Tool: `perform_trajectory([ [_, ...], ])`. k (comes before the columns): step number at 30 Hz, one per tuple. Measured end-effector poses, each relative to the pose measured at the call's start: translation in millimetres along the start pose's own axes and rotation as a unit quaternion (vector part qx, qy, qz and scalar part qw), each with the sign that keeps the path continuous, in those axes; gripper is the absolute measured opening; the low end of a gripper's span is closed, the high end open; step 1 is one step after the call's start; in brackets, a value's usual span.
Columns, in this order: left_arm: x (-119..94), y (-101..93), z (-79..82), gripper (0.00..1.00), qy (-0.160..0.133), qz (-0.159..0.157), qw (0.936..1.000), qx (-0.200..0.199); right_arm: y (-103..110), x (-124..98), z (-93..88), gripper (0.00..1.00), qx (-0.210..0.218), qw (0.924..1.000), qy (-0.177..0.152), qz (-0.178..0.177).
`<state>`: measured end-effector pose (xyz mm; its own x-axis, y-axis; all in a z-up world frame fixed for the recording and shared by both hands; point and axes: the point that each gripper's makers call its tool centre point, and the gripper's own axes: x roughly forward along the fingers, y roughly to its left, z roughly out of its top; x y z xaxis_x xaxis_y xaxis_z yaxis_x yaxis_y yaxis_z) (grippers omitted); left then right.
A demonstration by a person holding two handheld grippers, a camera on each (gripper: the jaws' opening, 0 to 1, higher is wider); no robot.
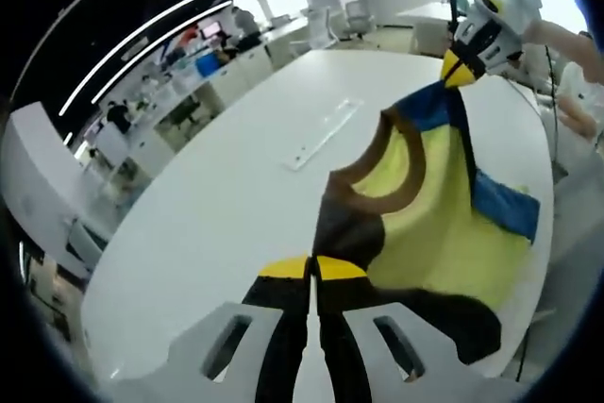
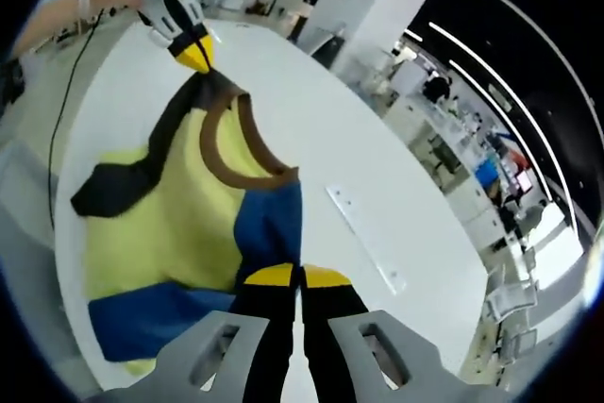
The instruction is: Fold the garment on the visible template until the final outline fits inside the template.
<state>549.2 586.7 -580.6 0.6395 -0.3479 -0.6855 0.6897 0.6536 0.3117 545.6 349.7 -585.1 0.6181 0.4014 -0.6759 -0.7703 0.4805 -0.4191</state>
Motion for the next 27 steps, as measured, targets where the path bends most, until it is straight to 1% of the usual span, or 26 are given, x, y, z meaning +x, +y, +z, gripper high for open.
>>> perform_trajectory([
  [4, 19, 4.5, -7.7, 0.00, 0.009, 0.003, 0.9998, 0.017, -4, 13, -5.0, 0.01, 0.001, 1.0000, 0.004, 0.002],
  [6, 28, 6.6, -9.7, 0.00, 0.008, 0.004, 0.9998, 0.017, -4, 20, -8.9, 0.01, 0.002, 0.9999, 0.010, 0.006],
  [9, 41, 7.3, -12.4, 0.00, 0.006, -0.004, 1.0000, 0.002, -7, 31, -12.9, 0.01, 0.003, 0.9999, 0.011, 0.003],
  [10, 47, 2.4, -11.9, 0.00, 0.000, -0.023, 0.9995, -0.020, -8, 36, -15.7, 0.01, 0.006, 0.9999, 0.014, 0.004],
  [11, 50, 3.0, -11.4, 0.00, -0.004, -0.026, 0.9993, -0.025, -8, 39, -16.9, 0.01, 0.008, 0.9999, 0.014, 0.004],
  [12, 55, 8.4, -13.2, 0.00, -0.001, -0.016, 0.9996, -0.024, -9, 44, -18.9, 0.01, 0.013, 0.9998, 0.015, 0.006],
  [14, 63, 11.3, -16.4, 0.00, 0.003, -0.012, 0.9997, -0.021, -12, 51, -21.3, 0.01, 0.014, 0.9998, 0.016, 0.004],
  [18, 77, 17.3, -23.0, 0.00, 0.011, -0.007, 0.9995, -0.029, -19, 63, -23.8, 0.01, 0.029, 0.9995, 0.012, 0.004],
  [20, 86, 20.6, -26.6, 0.00, 0.018, 0.001, 0.9997, -0.019, -21, 72, -28.4, 0.01, 0.036, 0.9992, 0.015, 0.007],
  [22, 95, 20.3, -30.3, 0.00, 0.028, 0.000, 0.9996, 0.007, -21, 81, -34.7, 0.01, 0.036, 0.9990, 0.023, 0.011],
  [24, 105, 20.6, -31.7, 0.00, 0.028, -0.001, 0.9996, 0.001, -21, 90, -39.9, 0.01, 0.033, 0.9990, 0.029, 0.010],
  [27, 120, 23.4, -36.7, 0.00, 0.037, 0.000, 0.9993, 0.002, -25, 102, -46.5, 0.01, 0.036, 0.9988, 0.032, 0.006],
])
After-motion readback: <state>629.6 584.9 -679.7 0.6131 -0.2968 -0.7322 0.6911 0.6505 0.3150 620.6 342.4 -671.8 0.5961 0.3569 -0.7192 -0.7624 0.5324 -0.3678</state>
